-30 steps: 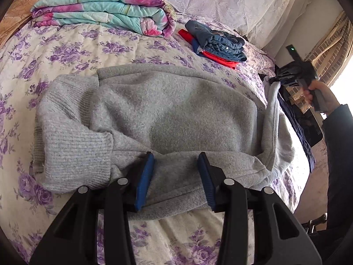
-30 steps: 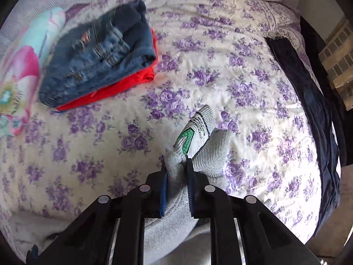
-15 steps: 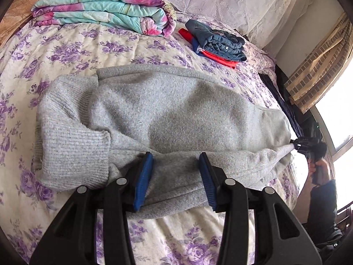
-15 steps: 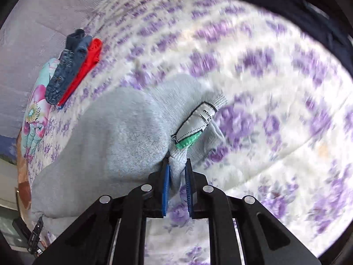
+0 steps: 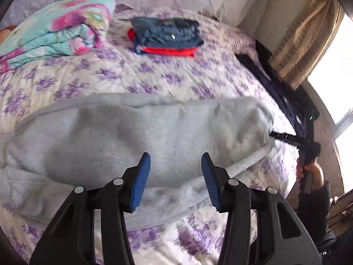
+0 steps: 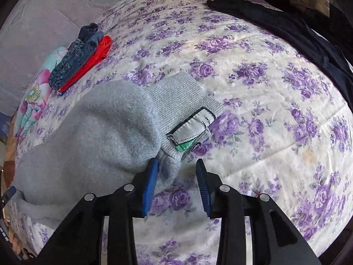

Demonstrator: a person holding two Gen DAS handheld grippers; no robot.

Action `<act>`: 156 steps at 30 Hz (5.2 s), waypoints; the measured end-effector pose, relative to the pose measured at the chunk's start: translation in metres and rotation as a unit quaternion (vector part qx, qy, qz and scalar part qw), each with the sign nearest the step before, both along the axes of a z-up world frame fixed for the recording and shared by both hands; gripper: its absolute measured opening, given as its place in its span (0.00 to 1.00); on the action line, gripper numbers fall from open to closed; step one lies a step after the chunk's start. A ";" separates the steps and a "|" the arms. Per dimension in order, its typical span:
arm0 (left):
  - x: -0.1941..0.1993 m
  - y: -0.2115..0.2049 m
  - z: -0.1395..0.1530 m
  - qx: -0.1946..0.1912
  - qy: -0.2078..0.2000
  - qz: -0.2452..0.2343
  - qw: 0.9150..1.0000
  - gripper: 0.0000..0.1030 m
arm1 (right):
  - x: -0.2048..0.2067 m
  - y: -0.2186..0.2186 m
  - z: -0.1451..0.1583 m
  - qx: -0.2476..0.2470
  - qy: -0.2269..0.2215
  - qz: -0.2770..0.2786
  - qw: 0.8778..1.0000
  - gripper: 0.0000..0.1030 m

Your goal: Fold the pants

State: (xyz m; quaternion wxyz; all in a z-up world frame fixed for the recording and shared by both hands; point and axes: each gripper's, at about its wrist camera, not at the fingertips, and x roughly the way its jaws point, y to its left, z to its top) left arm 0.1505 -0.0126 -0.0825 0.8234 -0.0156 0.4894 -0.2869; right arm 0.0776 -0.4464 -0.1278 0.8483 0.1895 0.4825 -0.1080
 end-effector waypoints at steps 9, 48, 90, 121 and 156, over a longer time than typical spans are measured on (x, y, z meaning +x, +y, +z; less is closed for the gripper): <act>-0.033 -0.020 -0.049 0.044 0.016 -0.020 0.999 0.45 | 0.010 0.084 0.099 -0.199 -0.014 0.098 0.975 0.61; -0.033 0.024 -0.047 -0.054 0.046 -0.033 0.997 0.39 | 0.140 0.373 0.031 -0.031 -0.021 0.483 0.875 0.33; -0.007 0.033 -0.030 -0.031 0.064 0.008 0.997 0.39 | 0.152 0.288 0.089 -0.047 -0.032 0.371 0.927 0.58; 0.007 -0.135 -0.045 0.005 0.110 -0.047 0.993 0.41 | -0.046 -0.012 0.004 0.271 -0.093 -0.072 0.955 0.77; 0.021 -0.221 -0.060 -0.109 0.122 -0.017 0.986 0.00 | 0.015 0.006 0.005 0.165 -0.118 -0.034 0.979 0.25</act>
